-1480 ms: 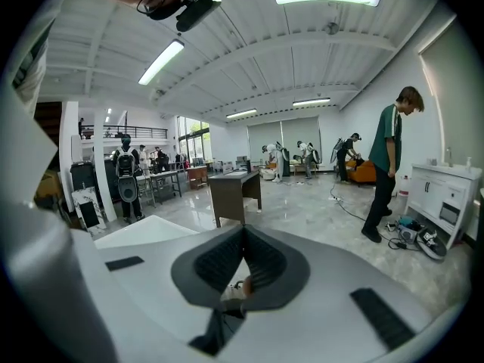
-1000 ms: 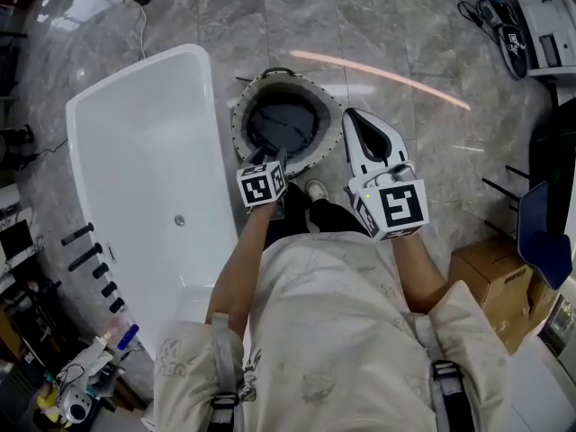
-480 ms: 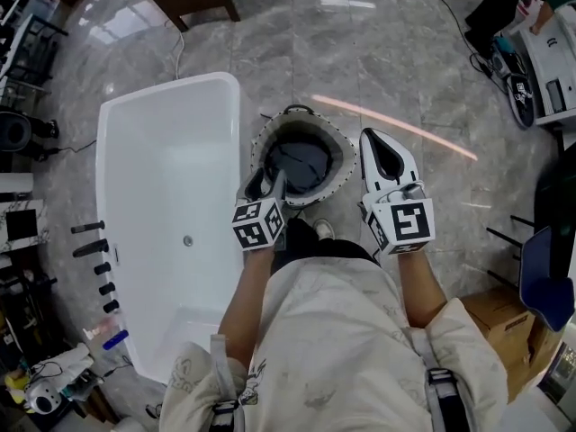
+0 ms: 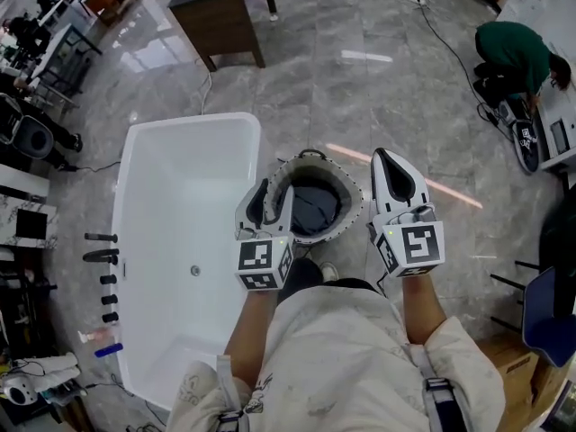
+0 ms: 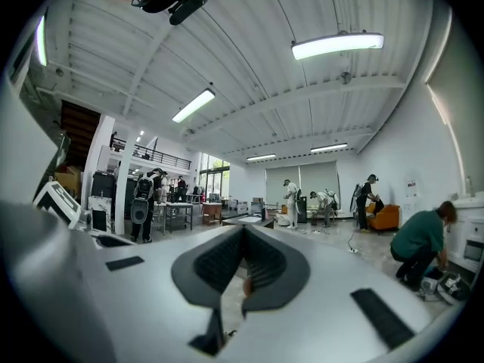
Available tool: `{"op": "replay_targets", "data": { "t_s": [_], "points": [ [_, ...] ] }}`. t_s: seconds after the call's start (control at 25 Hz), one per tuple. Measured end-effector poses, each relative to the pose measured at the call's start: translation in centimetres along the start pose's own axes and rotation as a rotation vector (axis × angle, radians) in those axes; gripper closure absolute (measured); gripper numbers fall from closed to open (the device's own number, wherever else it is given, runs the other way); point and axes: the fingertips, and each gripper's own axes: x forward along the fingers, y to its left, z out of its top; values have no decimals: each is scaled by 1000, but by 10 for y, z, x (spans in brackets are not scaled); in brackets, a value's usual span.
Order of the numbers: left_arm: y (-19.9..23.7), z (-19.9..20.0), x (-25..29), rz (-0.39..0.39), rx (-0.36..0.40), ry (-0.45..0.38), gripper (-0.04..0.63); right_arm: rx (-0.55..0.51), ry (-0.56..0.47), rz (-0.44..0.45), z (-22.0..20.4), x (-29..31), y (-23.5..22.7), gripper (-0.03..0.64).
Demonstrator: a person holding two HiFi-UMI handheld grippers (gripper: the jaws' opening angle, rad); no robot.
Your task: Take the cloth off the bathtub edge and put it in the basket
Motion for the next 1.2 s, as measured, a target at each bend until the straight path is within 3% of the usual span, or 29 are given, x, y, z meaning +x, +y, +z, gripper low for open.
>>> {"op": "replay_targets", "data": {
  "t_s": [0.32, 0.56, 0.88, 1.2],
  "points": [
    [-23, 89, -34, 16, 103, -204, 417, -47, -89, 0, 51, -16, -7, 629],
    [-32, 122, -50, 56, 145, -307, 436, -67, -121, -19, 70, -26, -15, 629],
    [-32, 129, -57, 98, 158, -334, 452, -86, -136, -10, 78, -27, -11, 629],
    [-38, 131, -60, 92, 169, -348, 534, -104, -140, -17, 81, -37, -7, 629]
  ]
}}
